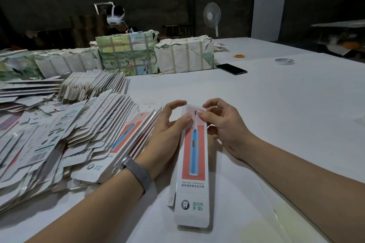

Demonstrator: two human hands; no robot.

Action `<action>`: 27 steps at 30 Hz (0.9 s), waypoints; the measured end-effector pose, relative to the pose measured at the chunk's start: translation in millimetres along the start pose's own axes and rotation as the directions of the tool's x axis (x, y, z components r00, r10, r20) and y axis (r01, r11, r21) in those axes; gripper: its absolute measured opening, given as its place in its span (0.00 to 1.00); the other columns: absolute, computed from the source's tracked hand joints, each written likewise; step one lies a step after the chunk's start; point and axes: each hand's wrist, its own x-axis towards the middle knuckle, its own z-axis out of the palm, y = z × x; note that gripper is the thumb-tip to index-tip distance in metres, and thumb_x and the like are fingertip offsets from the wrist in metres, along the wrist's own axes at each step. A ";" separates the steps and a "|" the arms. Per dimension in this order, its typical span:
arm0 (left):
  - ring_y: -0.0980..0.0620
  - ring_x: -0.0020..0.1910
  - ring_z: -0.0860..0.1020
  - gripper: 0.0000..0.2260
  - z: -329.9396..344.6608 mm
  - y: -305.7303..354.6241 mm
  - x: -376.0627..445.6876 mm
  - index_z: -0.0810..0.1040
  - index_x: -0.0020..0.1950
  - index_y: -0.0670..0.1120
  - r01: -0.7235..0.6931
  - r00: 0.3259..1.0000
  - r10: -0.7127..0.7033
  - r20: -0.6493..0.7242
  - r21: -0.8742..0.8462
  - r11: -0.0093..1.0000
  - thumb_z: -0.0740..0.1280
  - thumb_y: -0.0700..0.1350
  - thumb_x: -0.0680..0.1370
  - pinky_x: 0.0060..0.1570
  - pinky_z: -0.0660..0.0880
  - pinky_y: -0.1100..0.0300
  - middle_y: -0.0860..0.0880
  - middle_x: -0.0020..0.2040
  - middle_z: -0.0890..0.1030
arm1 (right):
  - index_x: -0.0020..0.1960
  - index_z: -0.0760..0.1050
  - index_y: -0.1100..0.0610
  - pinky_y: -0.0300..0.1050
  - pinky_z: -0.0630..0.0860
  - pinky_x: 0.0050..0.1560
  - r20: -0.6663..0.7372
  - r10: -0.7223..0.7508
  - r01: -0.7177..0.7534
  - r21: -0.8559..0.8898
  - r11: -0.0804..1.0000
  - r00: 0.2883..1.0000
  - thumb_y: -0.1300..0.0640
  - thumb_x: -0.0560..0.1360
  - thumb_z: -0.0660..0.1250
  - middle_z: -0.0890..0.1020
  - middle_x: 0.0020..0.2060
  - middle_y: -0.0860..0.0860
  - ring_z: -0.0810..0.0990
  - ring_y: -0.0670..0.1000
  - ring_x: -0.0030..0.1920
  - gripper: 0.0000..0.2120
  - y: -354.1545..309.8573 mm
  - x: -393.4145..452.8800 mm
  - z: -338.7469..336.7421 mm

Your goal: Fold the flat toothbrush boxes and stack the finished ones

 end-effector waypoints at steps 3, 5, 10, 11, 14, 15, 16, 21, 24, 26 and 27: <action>0.46 0.37 0.86 0.12 0.6 -0.2 0.5 0.72 0.64 0.58 -0.001 1.000 0.001 0.006 0.008 1.000 0.66 0.50 0.81 0.34 0.81 0.58 0.44 0.43 0.86 | 0.45 0.74 0.53 0.38 0.72 0.31 -0.010 0.008 -0.007 0.024 1.000 1.000 0.60 0.77 0.71 0.81 0.35 0.52 0.81 0.51 0.35 0.06 -0.9 -1.2 0.2; 0.46 0.37 0.86 0.13 1.1 -0.6 1.1 0.72 0.64 0.59 -0.012 1.000 0.012 -0.004 0.014 1.000 0.66 0.51 0.80 0.34 0.81 0.58 0.45 0.43 0.86 | 0.46 0.74 0.52 0.39 0.74 0.32 -0.017 -0.001 0.001 0.006 1.000 1.000 0.58 0.77 0.71 0.82 0.36 0.52 0.82 0.51 0.36 0.06 -0.6 -1.5 1.5; 0.46 0.37 0.86 0.11 1.1 -2.0 2.1 0.72 0.63 0.59 -0.022 1.000 0.022 -0.018 0.017 1.000 0.66 0.50 0.81 0.34 0.81 0.58 0.45 0.43 0.86 | 0.45 0.73 0.52 0.42 0.76 0.36 -0.019 0.014 -0.014 -0.012 1.000 1.000 0.56 0.78 0.70 0.84 0.37 0.53 0.83 0.52 0.37 0.06 -2.3 -1.3 1.7; 0.46 0.37 0.86 0.11 0.8 -2.7 2.5 0.73 0.63 0.59 -0.024 0.999 0.024 -0.021 0.011 1.000 0.66 0.50 0.81 0.35 0.81 0.58 0.44 0.43 0.86 | 0.46 0.73 0.52 0.45 0.77 0.38 -0.012 0.020 -0.020 -0.009 1.000 1.000 0.56 0.78 0.70 0.84 0.38 0.54 0.83 0.52 0.37 0.06 -2.9 -2.1 2.1; 0.45 0.37 0.86 0.09 -1.2 -5.7 3.9 0.73 0.60 0.61 -0.035 0.999 0.035 -0.035 -0.007 0.999 0.66 0.50 0.82 0.35 0.81 0.58 0.44 0.44 0.86 | 0.53 0.73 0.48 0.51 0.78 0.42 -0.021 0.027 -0.028 -0.021 0.999 0.999 0.54 0.78 0.69 0.82 0.46 0.55 0.84 0.53 0.41 0.06 -2.9 -4.2 6.2; 0.44 0.38 0.86 0.09 -1.4 -6.4 4.5 0.73 0.59 0.62 -0.036 0.999 0.035 -0.040 -0.010 0.999 0.66 0.50 0.82 0.35 0.81 0.57 0.43 0.44 0.86 | 0.55 0.73 0.47 0.49 0.78 0.42 -0.040 0.018 -0.021 -0.084 0.996 0.999 0.53 0.78 0.70 0.81 0.49 0.54 0.84 0.52 0.43 0.08 -3.5 -4.4 7.6; 0.44 0.38 0.86 0.09 -2.1 -7.6 5.4 0.74 0.59 0.63 -0.039 0.998 0.039 -0.052 -0.016 0.999 0.66 0.50 0.82 0.35 0.82 0.57 0.43 0.44 0.86 | 0.58 0.72 0.45 0.45 0.78 0.40 -0.059 -0.007 -0.004 -0.180 0.984 0.998 0.51 0.78 0.70 0.79 0.51 0.51 0.83 0.51 0.46 0.11 -5.5 -4.4 8.5; 0.42 0.33 0.85 0.11 -0.5 -10.5 8.5 0.72 0.57 0.63 -0.106 0.983 0.094 -0.157 -0.074 0.992 0.69 0.54 0.78 0.30 0.80 0.54 0.42 0.41 0.86 | 0.71 0.66 0.45 0.40 0.78 0.46 0.123 -0.108 0.164 -0.731 0.662 0.986 0.38 0.71 0.73 0.72 0.55 0.42 0.78 0.45 0.49 0.33 -31.8 -14.3 10.5; 0.50 0.23 0.78 0.13 3.6 -10.5 8.9 0.71 0.52 0.65 -0.136 0.978 0.121 -0.168 -0.084 0.987 0.72 0.56 0.72 0.21 0.73 0.61 0.45 0.35 0.84 | 0.75 0.58 0.45 0.49 0.74 0.52 0.248 -0.047 0.250 -0.912 0.324 0.968 0.32 0.68 0.69 0.70 0.60 0.46 0.76 0.51 0.56 0.42 -35.8 -28.6 18.7; 0.49 0.23 0.78 0.13 5.5 -9.0 9.4 0.70 0.51 0.66 -0.122 0.986 0.115 -0.120 -0.054 0.991 0.71 0.59 0.72 0.20 0.72 0.61 0.45 0.37 0.85 | 0.75 0.55 0.45 0.48 0.70 0.47 0.233 -0.053 0.239 -0.948 0.209 0.971 0.35 0.69 0.68 0.70 0.57 0.47 0.76 0.53 0.55 0.41 -40.0 -32.3 15.7; 0.46 0.26 0.81 0.12 5.6 -8.5 9.2 0.70 0.53 0.67 -0.111 0.991 0.109 -0.083 -0.023 0.994 0.69 0.60 0.73 0.21 0.74 0.60 0.45 0.40 0.86 | 0.74 0.56 0.45 0.48 0.70 0.46 0.204 -0.047 0.210 -0.958 0.196 0.978 0.37 0.68 0.69 0.71 0.55 0.46 0.76 0.53 0.53 0.39 -45.7 -32.6 9.2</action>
